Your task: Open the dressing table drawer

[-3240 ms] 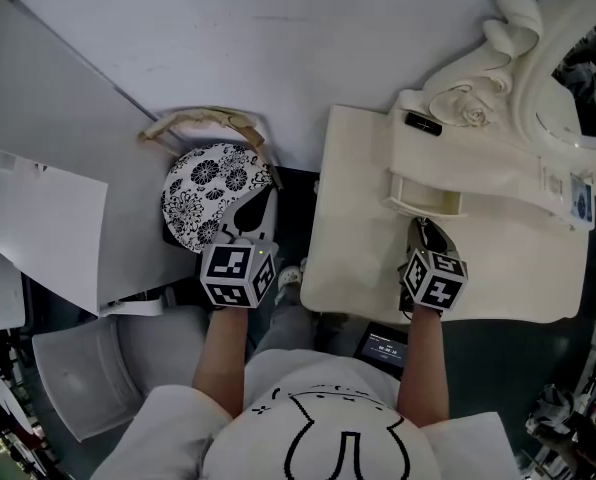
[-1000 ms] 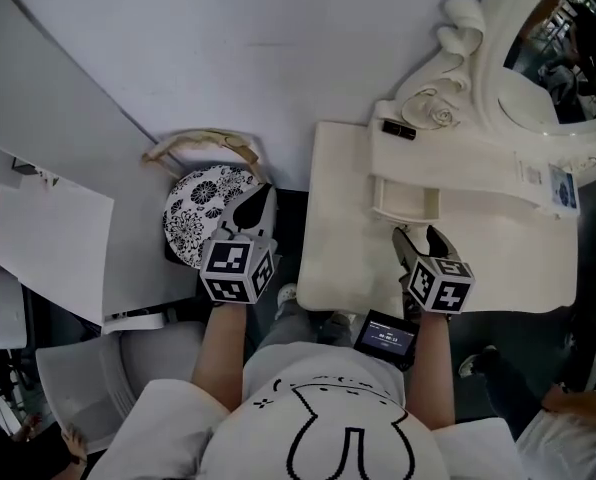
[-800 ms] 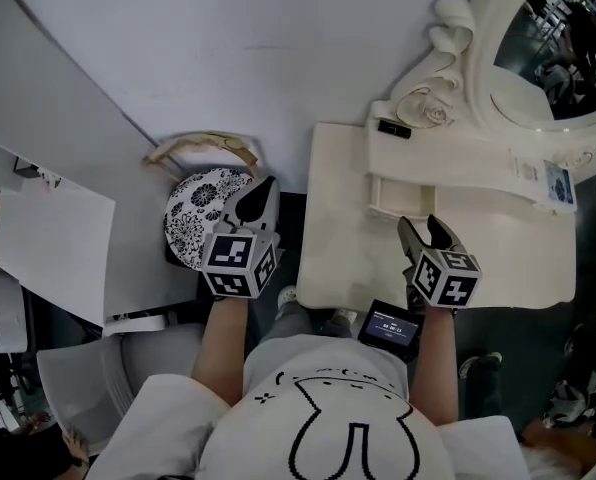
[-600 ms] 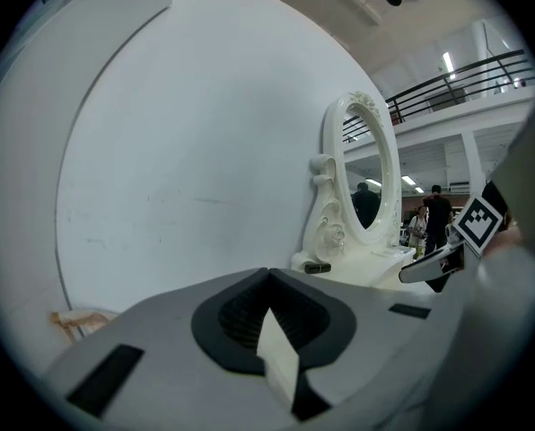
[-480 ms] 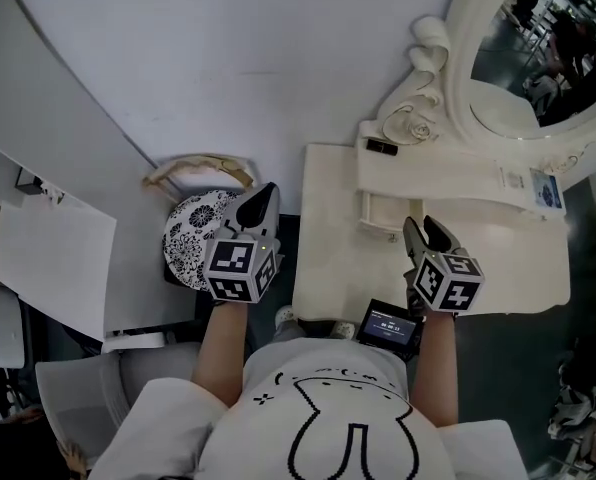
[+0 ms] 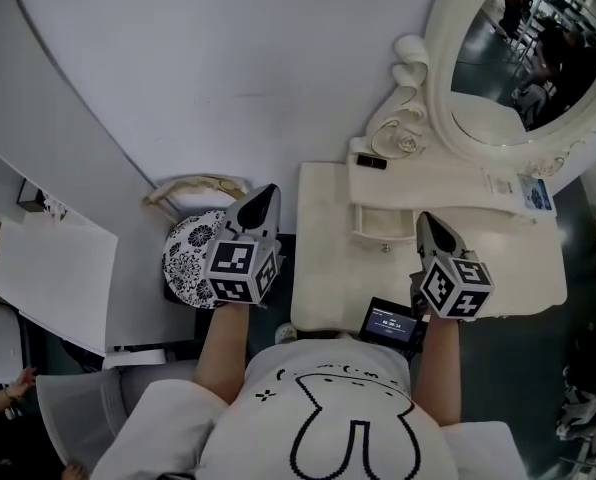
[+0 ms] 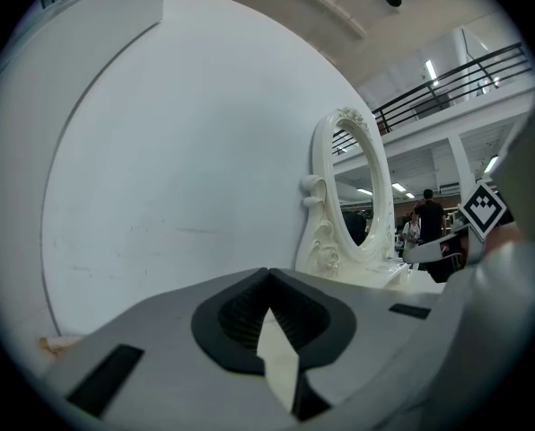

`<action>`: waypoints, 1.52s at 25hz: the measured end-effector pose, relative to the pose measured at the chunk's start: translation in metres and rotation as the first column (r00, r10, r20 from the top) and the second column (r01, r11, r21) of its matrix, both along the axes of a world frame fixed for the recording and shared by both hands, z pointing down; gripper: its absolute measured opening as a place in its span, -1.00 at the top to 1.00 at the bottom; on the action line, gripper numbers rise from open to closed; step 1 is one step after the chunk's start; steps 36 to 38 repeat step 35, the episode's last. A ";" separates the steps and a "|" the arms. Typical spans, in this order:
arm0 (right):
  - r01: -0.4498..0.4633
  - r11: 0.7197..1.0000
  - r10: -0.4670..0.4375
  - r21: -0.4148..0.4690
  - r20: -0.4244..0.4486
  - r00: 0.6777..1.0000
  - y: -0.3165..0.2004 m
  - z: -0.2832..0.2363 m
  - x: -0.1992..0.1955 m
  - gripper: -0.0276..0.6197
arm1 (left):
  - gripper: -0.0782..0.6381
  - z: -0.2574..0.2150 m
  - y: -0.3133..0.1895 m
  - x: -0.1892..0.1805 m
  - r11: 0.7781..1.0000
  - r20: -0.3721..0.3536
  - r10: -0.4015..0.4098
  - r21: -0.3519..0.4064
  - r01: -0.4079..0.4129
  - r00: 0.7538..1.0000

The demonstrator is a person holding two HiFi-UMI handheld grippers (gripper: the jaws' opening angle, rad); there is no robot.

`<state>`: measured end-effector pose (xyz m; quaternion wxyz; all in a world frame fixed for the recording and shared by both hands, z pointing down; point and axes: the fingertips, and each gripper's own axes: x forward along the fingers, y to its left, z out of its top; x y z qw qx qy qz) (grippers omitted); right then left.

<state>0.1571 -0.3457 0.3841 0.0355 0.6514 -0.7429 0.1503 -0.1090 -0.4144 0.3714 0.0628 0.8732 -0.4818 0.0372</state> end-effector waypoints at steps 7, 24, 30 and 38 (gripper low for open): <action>0.045 0.994 -0.036 0.102 -0.089 0.995 0.005 -0.039 0.000 0.95 | 0.70 -0.012 -0.004 0.018 0.999 -0.021 0.043 0.032 -0.042 0.999; 0.054 0.991 -0.039 0.124 -0.116 0.992 -0.003 -0.044 -0.004 0.96 | 0.70 -0.020 -0.011 0.029 0.995 -0.035 0.082 0.052 -0.080 0.996; 0.047 0.992 -0.033 0.119 -0.117 0.993 -0.002 -0.043 0.000 0.96 | 0.70 -0.019 -0.013 0.033 0.995 -0.039 0.087 0.047 -0.086 0.995; 0.050 0.992 -0.035 0.120 -0.118 0.992 -0.002 -0.042 0.000 0.96 | 0.70 -0.018 -0.011 0.036 0.994 -0.034 0.096 0.048 -0.095 0.995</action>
